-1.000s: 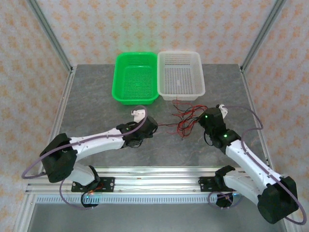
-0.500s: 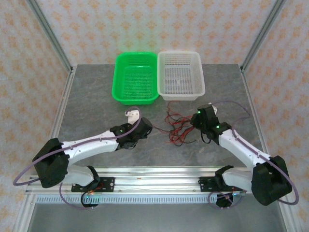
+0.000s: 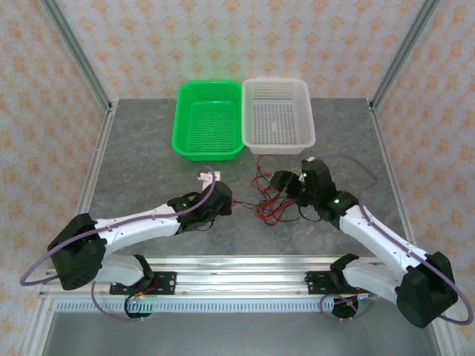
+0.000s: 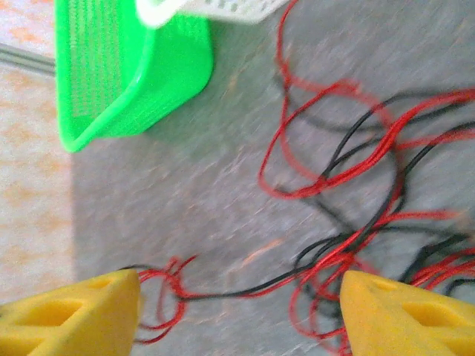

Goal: Untangle the cables

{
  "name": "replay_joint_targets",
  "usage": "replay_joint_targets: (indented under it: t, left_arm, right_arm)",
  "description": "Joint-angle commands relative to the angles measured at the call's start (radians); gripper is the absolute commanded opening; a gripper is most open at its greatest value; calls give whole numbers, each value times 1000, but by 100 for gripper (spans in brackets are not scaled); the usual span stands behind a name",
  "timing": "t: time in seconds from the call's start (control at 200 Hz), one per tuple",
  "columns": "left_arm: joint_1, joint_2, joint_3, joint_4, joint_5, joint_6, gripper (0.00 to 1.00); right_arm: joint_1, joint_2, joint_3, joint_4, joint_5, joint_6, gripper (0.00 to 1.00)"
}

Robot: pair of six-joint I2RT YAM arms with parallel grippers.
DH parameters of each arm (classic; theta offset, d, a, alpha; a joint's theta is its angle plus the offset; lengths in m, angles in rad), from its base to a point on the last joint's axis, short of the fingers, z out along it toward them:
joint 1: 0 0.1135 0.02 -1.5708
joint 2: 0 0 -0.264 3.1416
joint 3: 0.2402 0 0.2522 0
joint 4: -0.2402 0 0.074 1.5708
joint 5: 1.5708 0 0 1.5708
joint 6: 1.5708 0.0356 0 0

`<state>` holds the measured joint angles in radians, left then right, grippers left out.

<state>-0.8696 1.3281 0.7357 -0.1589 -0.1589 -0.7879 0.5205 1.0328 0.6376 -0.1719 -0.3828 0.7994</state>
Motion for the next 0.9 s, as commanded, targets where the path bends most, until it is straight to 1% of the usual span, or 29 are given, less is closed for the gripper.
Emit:
replay_joint_targets:
  t: [0.0,0.1,0.215,0.38,0.511,0.656,0.746,0.821,0.856,0.896]
  left_arm:
    - [3,-29,-25,100,52,-11,0]
    - [-2,-33,-34,133,57,-20,0]
    - [-6,-51,-53,165,52,-35,0]
    - [-11,-116,-88,199,39,-54,0]
    - [-11,-170,-106,178,20,-58,0]
    - [-12,-210,-133,186,37,-60,0]
    - [-17,-240,-159,223,70,-59,0]
    - [-20,-267,-178,247,100,-56,0]
    - [-20,-277,-185,253,115,-52,0]
    - [-21,-290,-190,252,133,-46,0]
  right_arm:
    - [80,0,-77,206,-84,301,71]
    - [157,23,-81,258,-27,424,72]
    - [204,66,-94,324,-7,525,72]
    - [239,153,-112,383,1,615,73]
    - [261,225,-133,459,15,673,72]
    - [266,308,-131,538,42,708,69]
    - [266,363,-122,585,71,725,62]
    - [266,418,-92,595,87,716,54]
    - [266,442,-79,601,93,708,48]
    - [263,466,-64,607,97,699,36]
